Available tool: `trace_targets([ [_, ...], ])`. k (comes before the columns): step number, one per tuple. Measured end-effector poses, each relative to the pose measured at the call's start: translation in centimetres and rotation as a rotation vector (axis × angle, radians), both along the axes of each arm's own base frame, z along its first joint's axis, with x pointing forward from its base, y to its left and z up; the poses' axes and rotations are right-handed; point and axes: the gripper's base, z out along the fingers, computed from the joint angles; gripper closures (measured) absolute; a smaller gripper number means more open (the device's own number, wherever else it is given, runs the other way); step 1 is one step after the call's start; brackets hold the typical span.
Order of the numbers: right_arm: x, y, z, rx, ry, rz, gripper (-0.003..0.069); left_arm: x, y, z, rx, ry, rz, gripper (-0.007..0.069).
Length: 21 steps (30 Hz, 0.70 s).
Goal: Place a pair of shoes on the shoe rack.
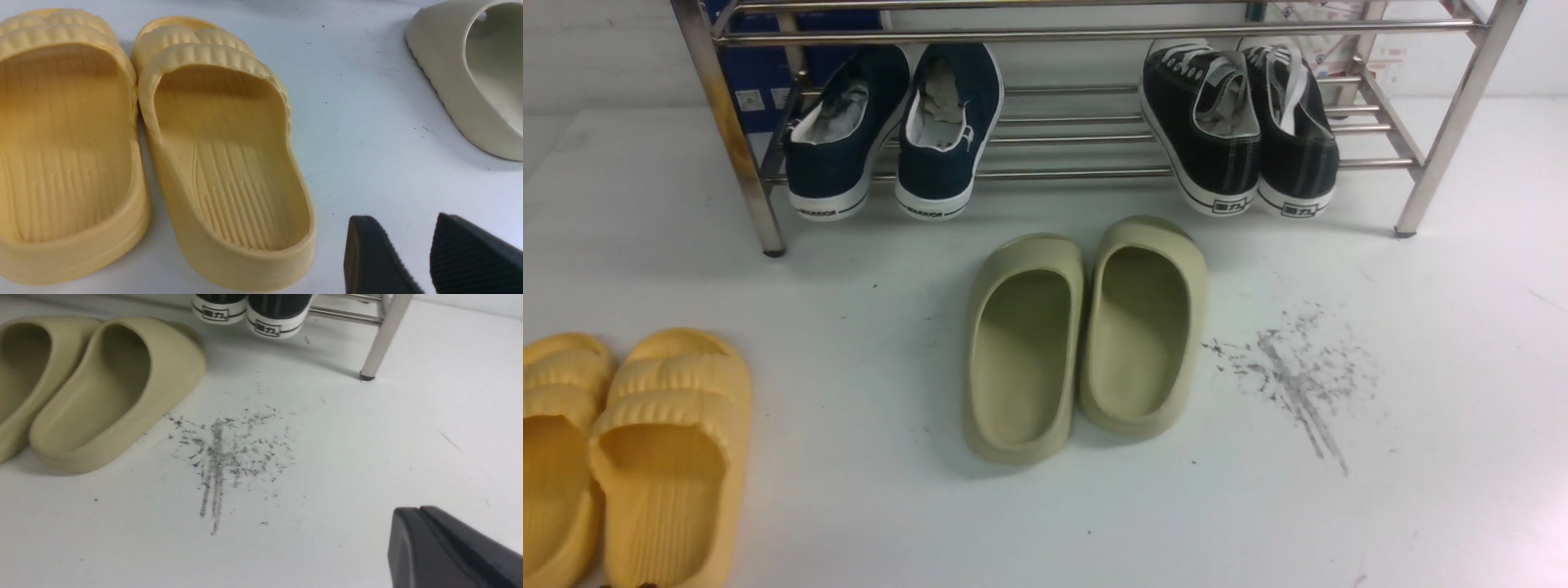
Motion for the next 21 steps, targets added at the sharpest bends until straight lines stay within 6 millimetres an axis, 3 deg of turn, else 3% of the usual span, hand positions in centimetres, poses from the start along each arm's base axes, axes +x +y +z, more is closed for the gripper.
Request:
trace_targets([
  [6,-3.7,-1.4,-6.2,0.070,-0.078,-0.150,0.0613,0.0,0.0,0.0,0.000,0.000,0.000,0.0386],
  [8,-3.9,-1.5,-9.0,0.073,-0.052,-0.180,0.0610,0.0,0.0,0.0,0.000,0.000,0.000,0.0386],
  [9,-3.9,-1.5,-9.0,0.073,-0.056,-0.180,0.0610,0.0,0.0,0.0,0.000,0.000,0.000,0.0386],
  [10,-3.9,-1.5,-10.8,0.075,-0.019,-0.192,0.0608,0.0,0.0,0.0,0.000,-0.002,0.000,0.0386],
  [21,-3.7,-1.4,-10.7,0.080,-0.070,-0.178,0.0596,0.0,0.0,0.0,0.000,-0.002,0.000,0.0386],
])
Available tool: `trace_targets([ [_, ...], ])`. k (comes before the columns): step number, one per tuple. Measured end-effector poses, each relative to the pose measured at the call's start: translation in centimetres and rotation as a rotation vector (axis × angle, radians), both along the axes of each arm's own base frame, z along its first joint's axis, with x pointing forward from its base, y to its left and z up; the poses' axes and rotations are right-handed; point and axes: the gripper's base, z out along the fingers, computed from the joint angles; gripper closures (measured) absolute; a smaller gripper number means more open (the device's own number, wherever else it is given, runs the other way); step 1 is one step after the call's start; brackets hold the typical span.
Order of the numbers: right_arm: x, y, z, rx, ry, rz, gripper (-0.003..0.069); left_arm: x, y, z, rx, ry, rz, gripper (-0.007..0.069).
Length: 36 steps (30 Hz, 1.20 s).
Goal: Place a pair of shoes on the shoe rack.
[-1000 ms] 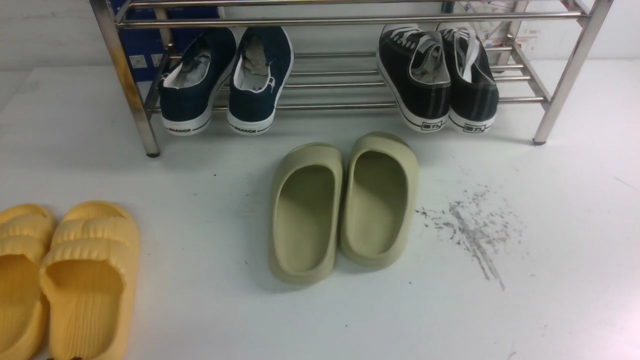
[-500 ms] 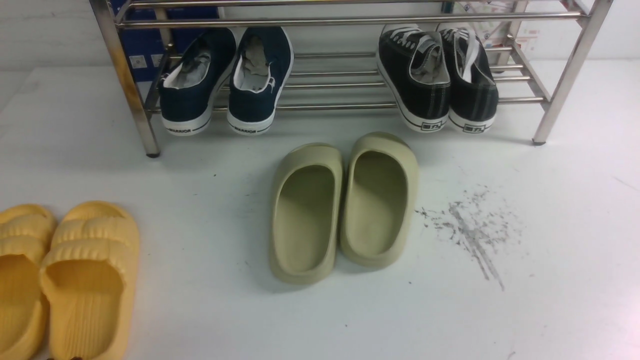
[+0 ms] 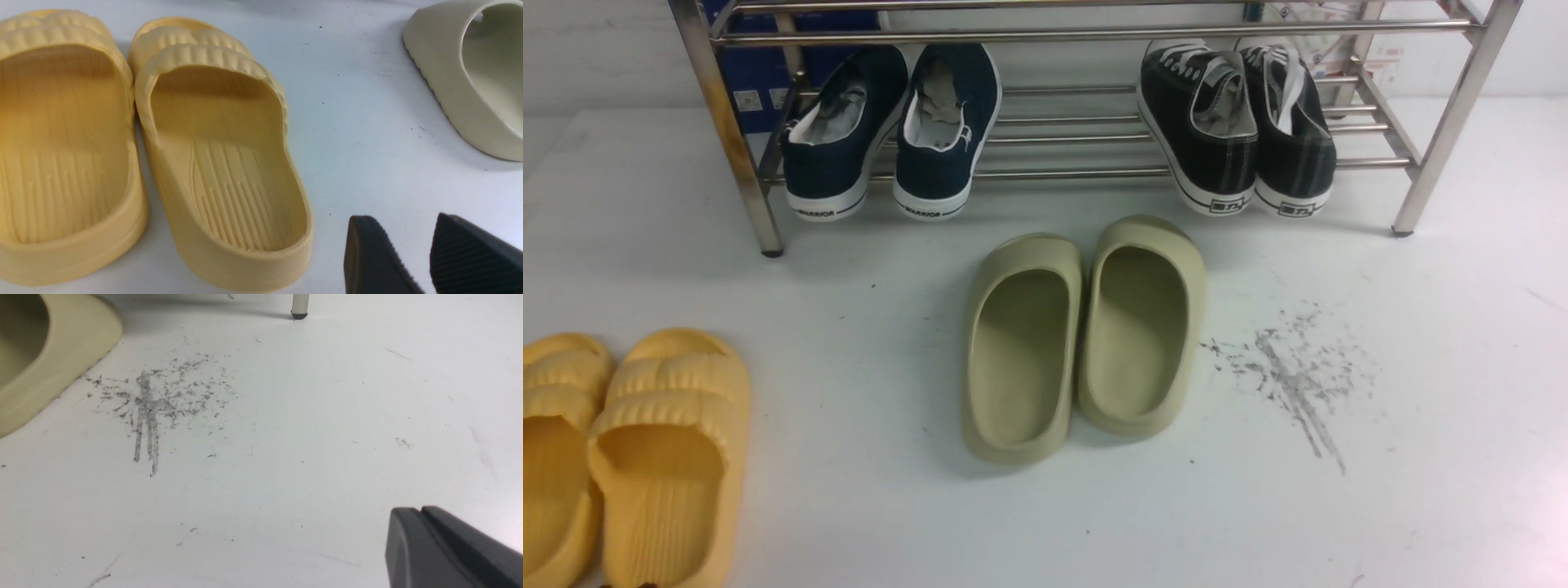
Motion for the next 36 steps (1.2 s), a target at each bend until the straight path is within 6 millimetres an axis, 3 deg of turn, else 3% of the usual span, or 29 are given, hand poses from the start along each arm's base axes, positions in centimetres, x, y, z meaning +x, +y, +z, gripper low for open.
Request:
trace_targets([
  [36,0.01,0.00,0.01,-0.001,-0.002,0.000,0.0547,0.00,0.00,0.00,0.000,0.000,0.000,0.0386],
])
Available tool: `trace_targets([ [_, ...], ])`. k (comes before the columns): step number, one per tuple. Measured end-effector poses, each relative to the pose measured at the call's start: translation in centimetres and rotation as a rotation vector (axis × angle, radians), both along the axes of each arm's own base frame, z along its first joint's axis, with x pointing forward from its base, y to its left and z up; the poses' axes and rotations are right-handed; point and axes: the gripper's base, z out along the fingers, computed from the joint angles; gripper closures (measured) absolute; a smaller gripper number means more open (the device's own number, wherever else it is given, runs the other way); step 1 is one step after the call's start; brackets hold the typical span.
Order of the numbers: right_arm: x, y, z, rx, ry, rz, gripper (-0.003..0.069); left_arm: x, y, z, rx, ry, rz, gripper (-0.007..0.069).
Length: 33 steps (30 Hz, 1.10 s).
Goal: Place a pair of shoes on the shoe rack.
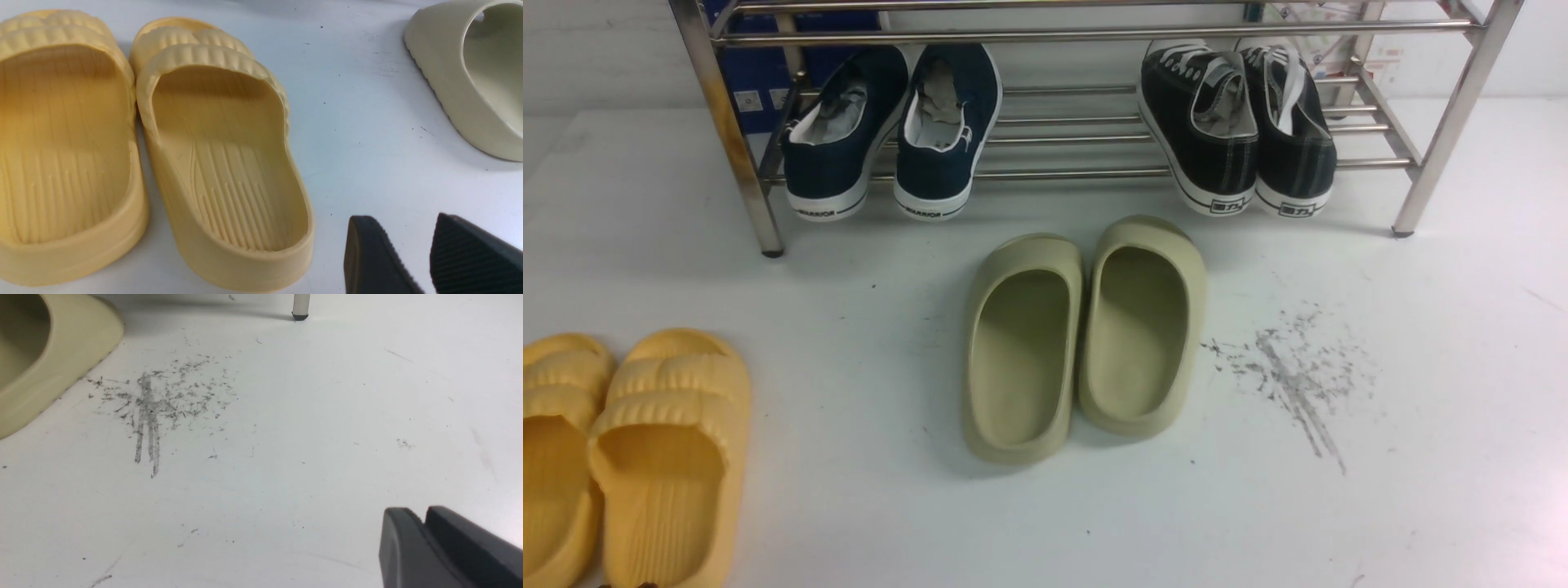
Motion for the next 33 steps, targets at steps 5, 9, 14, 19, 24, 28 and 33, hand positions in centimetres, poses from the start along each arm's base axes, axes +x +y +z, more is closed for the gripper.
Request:
trace_targets([
  [5,0.00,-0.01,0.00,0.000,0.000,-0.001,0.0536,0.00,0.00,0.00,0.000,0.000,0.000,0.0386],
  [9,0.00,-0.01,0.00,0.000,0.000,-0.001,0.0531,0.00,0.00,0.00,0.000,0.000,0.000,0.0386],
  [14,0.00,-0.01,0.00,0.000,0.000,-0.001,0.0526,0.00,0.00,0.00,0.000,0.000,0.000,0.0386],
  [19,0.00,-0.01,0.00,0.000,0.000,-0.001,0.0515,0.00,0.00,0.00,0.000,0.000,0.000,0.0386],
  [24,0.00,-0.01,0.00,0.000,0.000,-0.001,0.0510,0.00,0.00,0.00,0.000,0.000,0.000,0.0386],
  [28,0.00,-0.01,0.00,0.000,0.000,-0.001,0.0505,0.00,0.00,0.00,0.000,0.000,0.000,0.0386],
  [33,0.00,-0.01,0.00,0.000,0.000,-0.001,0.0499,0.00,0.00,0.00,0.000,0.000,0.000,0.0386],
])
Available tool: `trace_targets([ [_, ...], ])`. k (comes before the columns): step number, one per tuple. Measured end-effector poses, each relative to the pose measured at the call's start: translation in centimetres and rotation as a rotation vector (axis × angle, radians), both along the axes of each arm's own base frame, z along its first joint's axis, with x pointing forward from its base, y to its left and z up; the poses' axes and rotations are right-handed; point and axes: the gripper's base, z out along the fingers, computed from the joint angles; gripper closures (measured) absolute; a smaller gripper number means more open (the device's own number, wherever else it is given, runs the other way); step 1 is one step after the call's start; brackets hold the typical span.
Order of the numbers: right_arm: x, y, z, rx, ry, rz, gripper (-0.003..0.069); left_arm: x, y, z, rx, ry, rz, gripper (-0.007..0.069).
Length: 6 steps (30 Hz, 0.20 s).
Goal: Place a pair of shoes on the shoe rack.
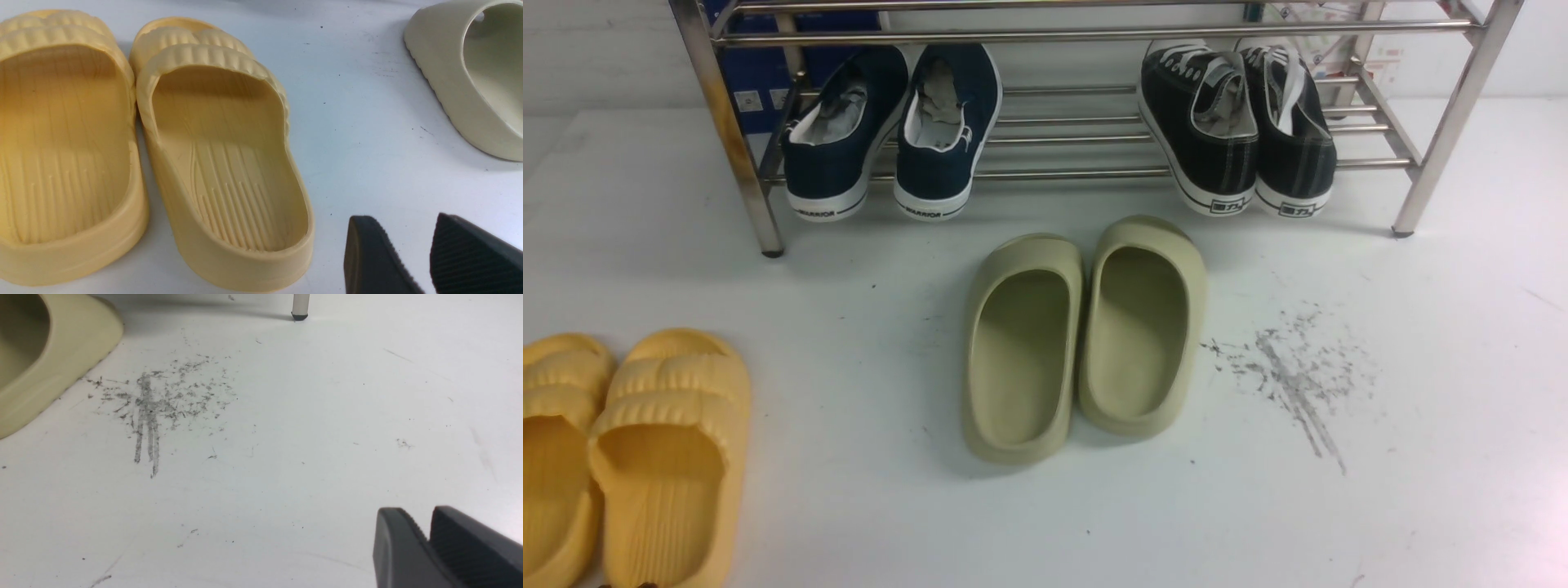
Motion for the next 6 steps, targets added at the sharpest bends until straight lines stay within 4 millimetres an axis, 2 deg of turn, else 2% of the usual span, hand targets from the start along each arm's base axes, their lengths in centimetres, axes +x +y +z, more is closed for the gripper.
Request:
trace_targets([
  [6,0.00,0.00,0.00,0.000,0.000,0.000,0.0487,0.00,0.00,0.00,0.000,0.000,0.000,0.0386],
])
